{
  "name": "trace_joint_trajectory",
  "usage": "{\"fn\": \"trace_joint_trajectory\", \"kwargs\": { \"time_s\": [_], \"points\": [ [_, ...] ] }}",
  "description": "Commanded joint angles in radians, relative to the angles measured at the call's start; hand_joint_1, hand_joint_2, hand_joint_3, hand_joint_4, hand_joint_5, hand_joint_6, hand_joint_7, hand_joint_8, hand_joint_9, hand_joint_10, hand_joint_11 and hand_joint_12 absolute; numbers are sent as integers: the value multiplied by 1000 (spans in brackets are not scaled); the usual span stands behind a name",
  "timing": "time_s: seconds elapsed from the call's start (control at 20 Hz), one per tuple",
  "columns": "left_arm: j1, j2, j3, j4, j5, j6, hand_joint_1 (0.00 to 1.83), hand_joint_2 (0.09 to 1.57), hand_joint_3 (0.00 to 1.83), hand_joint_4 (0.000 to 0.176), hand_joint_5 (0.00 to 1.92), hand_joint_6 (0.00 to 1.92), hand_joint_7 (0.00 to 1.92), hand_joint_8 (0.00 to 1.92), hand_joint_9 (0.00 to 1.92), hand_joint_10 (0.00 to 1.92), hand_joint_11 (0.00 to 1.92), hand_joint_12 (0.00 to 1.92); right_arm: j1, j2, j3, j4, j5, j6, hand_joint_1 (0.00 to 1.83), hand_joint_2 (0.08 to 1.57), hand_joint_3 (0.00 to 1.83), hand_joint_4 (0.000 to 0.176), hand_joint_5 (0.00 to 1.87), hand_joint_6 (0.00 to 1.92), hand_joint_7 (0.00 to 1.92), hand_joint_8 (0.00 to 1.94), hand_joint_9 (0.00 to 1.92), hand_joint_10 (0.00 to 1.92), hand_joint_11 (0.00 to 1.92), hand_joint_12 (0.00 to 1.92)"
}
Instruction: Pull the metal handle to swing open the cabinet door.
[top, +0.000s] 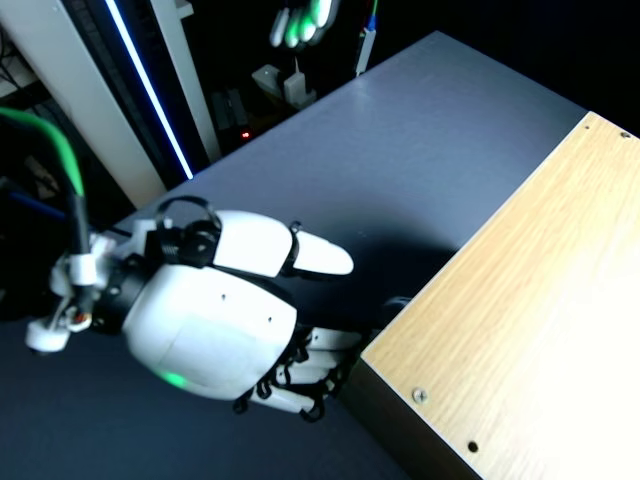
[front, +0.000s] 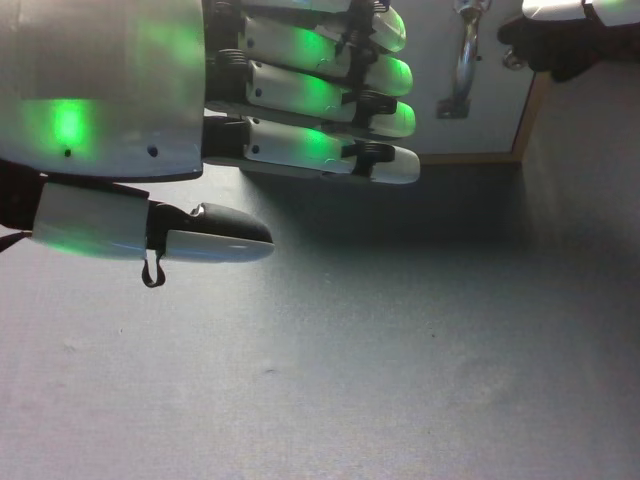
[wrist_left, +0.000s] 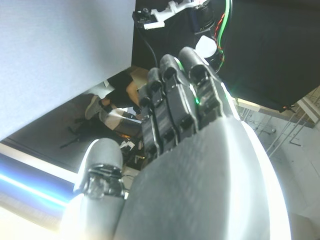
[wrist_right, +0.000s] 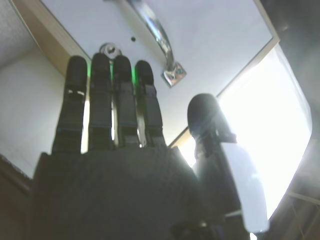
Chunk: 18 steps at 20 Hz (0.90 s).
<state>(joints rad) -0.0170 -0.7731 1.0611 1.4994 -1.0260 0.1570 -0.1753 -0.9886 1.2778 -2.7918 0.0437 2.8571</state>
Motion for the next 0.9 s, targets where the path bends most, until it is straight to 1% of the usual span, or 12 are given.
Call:
{"fn": "trace_joint_trajectory", "kwargs": {
  "time_s": [0.0, 0.35, 0.75, 0.85],
  "points": [
    [-10, 5, 0, -100, -25, 9, 0, 1571, 45, 0, 354, 0, 389, 0, 369, 0, 51, 686, 8, 6, 4, 5, -130, 13, 0, 1571, 18, 0, 366, 1, 372, 0, 332, 0, 0, 916],
    [-10, 5, 0, -100, -25, 9, 0, 1571, 60, 0, 388, 10, 417, 9, 400, 10, 74, 706, -18, 2, -19, 30, -133, 13, 0, 1571, 37, 0, 371, 1, 404, 8, 361, 9, 0, 972],
    [-10, 5, 0, -100, -25, 9, 0, 1571, 47, 0, 386, 4, 421, 5, 397, 3, 54, 701, -67, -10, -49, 33, -140, 13, 0, 1571, 26, 0, 380, 2, 403, 2, 359, 3, 0, 938],
    [-10, 5, 0, -100, -25, 9, 0, 1571, 43, 0, 403, 4, 434, 3, 405, 2, 42, 735, -75, -11, -54, 33, -140, 13, 0, 1571, 24, 0, 388, 4, 409, 2, 367, 4, 0, 962]
  ]
}}
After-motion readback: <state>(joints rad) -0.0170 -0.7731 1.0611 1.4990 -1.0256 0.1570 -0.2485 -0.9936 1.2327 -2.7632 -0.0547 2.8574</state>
